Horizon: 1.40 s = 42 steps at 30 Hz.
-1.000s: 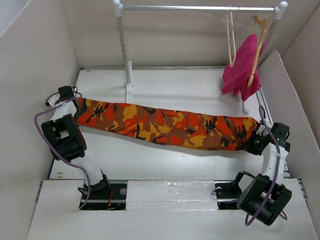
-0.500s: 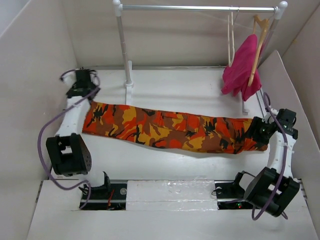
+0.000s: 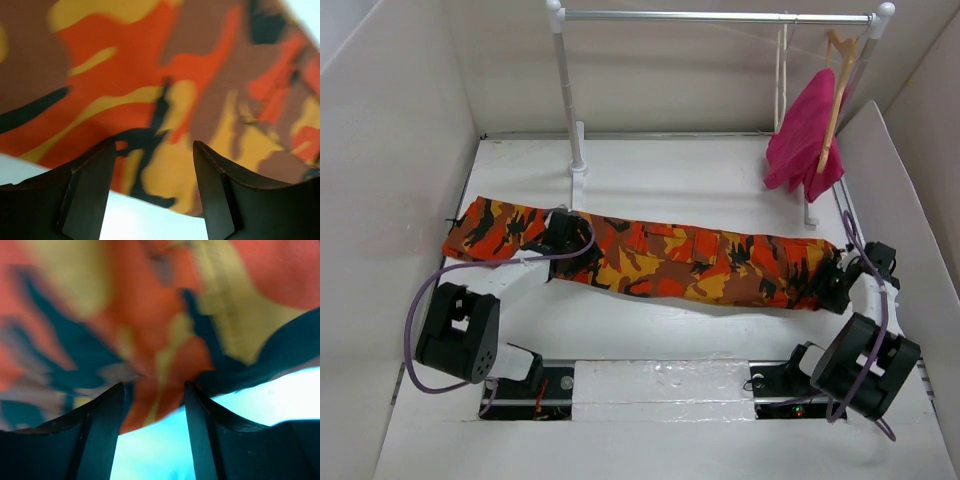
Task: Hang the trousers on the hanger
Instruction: Fold the trousers at the center of the board.
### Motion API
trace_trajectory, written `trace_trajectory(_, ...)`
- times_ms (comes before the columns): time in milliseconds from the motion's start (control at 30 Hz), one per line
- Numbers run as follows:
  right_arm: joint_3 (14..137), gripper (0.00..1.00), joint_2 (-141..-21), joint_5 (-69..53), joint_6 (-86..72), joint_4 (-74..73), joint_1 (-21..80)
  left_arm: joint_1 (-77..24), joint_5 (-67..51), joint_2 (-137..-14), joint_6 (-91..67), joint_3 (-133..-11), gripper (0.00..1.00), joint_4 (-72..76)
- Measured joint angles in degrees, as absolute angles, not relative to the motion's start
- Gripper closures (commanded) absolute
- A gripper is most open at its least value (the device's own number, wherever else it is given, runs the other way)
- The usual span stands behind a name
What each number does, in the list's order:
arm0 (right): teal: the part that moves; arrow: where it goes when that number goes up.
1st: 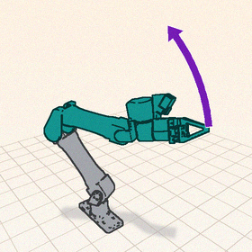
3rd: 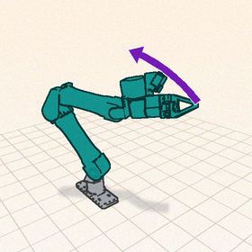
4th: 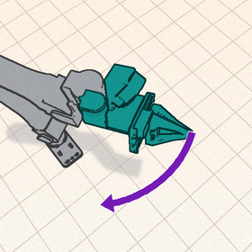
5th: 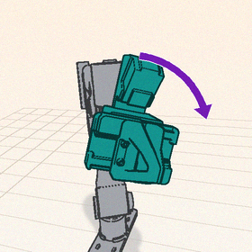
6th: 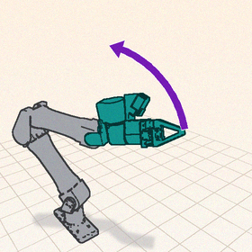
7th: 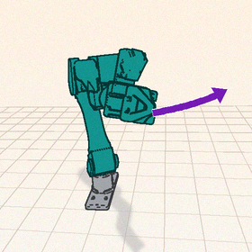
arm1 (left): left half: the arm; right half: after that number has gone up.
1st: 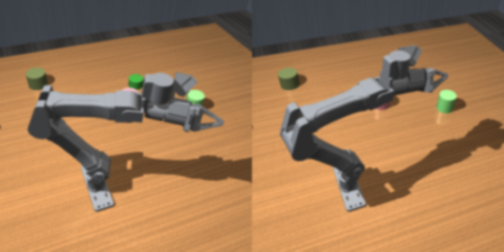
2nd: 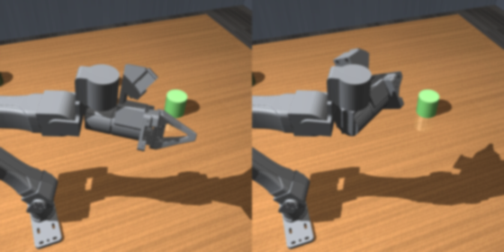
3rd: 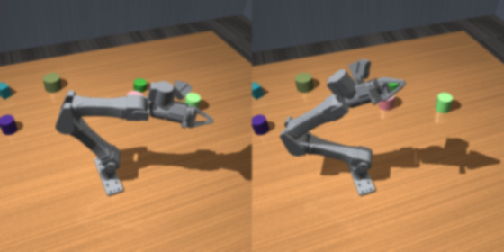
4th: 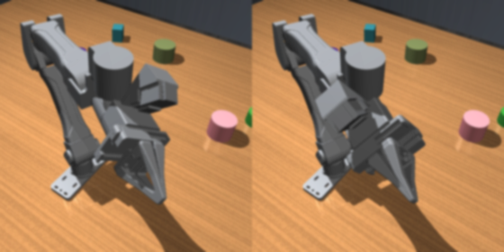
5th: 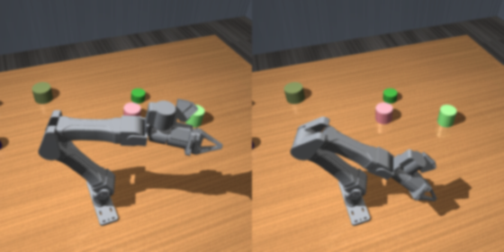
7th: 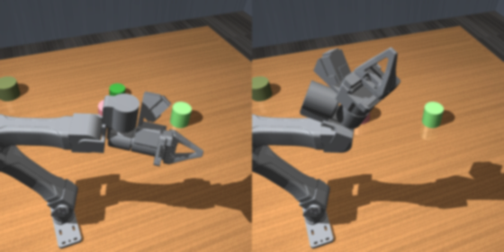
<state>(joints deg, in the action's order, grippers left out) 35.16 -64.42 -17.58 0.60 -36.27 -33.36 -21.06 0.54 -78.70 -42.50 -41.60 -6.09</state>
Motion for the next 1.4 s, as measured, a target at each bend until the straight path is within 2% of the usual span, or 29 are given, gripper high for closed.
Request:
trace_trajectory(167,34.0,0.35,-65.3,-17.7,1.3,-37.4,-39.1,-13.4,-3.4,-76.9,-42.4,-36.1,0.41,-5.9)
trace_trajectory(367,43.9,0.30,-57.9,-12.7,1.1,-40.4,-44.0,-5.0,-5.7,-68.5,-42.0,-35.6,0.41,-6.2)
trace_trajectory(567,41.6,0.30,-59.9,-11.7,-1.4,-38.9,-48.8,-11.9,-10.9,-64.1,-41.1,-35.6,0.42,-5.4)
trace_trajectory(867,33.0,0.29,-68.5,-17.6,-6.3,-29.4,-49.1,-17.7,-12.9,-67.0,-39.0,-36.9,0.43,-4.9)
trace_trajectory(967,32.5,0.40,-71.3,-20.7,-7.2,-24.2,-49.1,-21.2,-12.1,-68.8,-38.6,-38.1,0.43,-4.7)
trace_trajectory(1000,32.5,0.57,-72.1,-21.7,-7.3,-22.2,-49.1,-22.2,-11.9,-69.3,-38.6,-38.5,0.43,-4.5)
trace_trajectory(1067,31.9,0.82,-74.1,-23.4,-7.2,-18.5,-49.1,-23.7,-11.8,-70.1,-38.6,-38.8,0.44,-3.8)
trace_trajectory(1100,31.4,0.99,-74.9,-24.4,-7.3,-16.9,-49.1,-24.3,-11.7,-70.5,-38.6,-38.8,0.44,-3.5)
trace_trajectory(1267,29.9,1.00,-72.9,-27.2,-5.3,-15.2,-49.0,-25.4,-10.8,-71.6,-38.6,-38.8,0.47,-3.2)
trace_trajectory(1400,29.2,1.00,-51.4,-26.7,-3.4,-25.2,-46.8,-25.8,-10.2,-71.6,-38.6,-38.7,0.50,-3.1)
